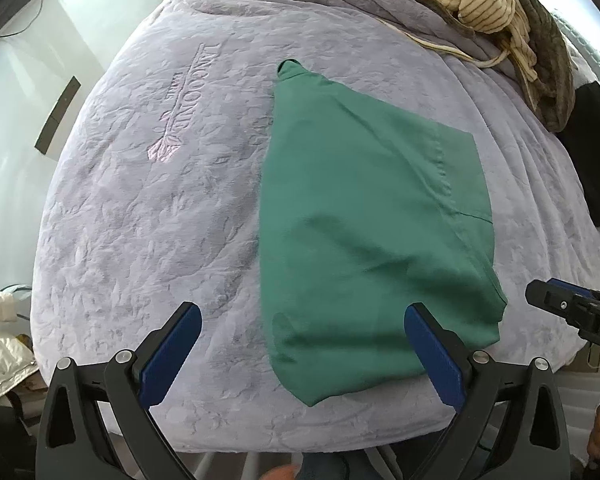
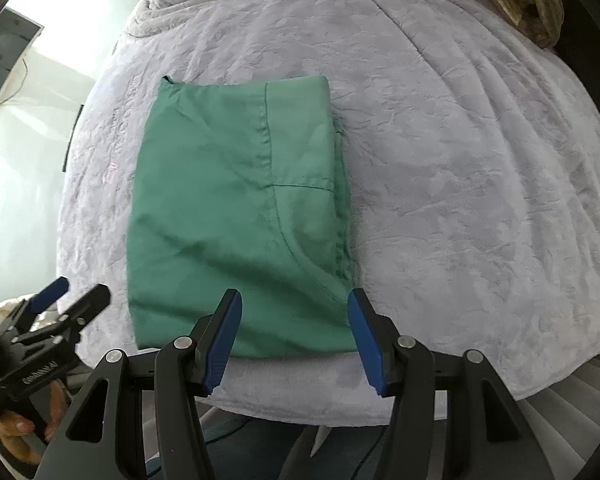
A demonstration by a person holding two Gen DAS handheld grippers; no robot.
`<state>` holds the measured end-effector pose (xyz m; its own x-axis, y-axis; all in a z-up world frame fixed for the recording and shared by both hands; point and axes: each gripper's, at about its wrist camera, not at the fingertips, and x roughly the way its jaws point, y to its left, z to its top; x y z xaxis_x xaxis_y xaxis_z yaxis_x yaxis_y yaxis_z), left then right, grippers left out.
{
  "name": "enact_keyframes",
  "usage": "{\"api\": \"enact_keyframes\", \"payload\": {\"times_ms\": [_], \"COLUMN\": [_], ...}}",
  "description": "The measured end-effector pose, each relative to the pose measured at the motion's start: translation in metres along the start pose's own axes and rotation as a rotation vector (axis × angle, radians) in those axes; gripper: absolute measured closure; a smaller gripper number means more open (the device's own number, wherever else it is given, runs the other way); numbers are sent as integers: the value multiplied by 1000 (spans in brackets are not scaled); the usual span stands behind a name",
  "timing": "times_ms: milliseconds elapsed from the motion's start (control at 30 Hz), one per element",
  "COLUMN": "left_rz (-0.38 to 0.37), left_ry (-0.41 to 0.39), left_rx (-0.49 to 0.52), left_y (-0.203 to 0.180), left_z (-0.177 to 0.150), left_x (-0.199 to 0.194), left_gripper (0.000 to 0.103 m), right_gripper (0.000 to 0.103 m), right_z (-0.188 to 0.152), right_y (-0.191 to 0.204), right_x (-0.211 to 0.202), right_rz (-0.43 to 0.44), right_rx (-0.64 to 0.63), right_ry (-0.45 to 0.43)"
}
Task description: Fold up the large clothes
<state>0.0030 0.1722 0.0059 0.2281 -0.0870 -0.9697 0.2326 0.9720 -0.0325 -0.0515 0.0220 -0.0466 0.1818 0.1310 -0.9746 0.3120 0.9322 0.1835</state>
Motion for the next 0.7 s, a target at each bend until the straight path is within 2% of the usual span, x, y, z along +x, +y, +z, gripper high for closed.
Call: {"api": "enact_keyframes", "payload": {"times_ms": [33, 67, 200, 333, 467, 700], "left_rz": [2, 4, 33, 72, 53, 59], "left_ry": [-2, -3, 3, 10, -2, -19], "left_rx": [-4, -7, -8, -3, -2, 24], "left_y": [2, 3, 7, 7, 4, -2], "left_z": [0, 0, 2, 5, 8, 11], "left_x": [-1, -1, -1, -1, -8, -14], "left_gripper": [1, 1, 1, 1, 1, 1], "right_gripper": [16, 11, 11, 11, 10, 10], "right_z": [0, 0, 1, 3, 3, 3], "right_y": [1, 2, 8, 15, 22, 28], "right_x": [-1, -3, -9, -13, -17, -25], "right_rz": [-1, 2, -9, -68, -132, -149], "right_rx": [0, 1, -14, -40, -62, -66], "right_ry": [-3, -14, -34, -47, -80, -102]}}
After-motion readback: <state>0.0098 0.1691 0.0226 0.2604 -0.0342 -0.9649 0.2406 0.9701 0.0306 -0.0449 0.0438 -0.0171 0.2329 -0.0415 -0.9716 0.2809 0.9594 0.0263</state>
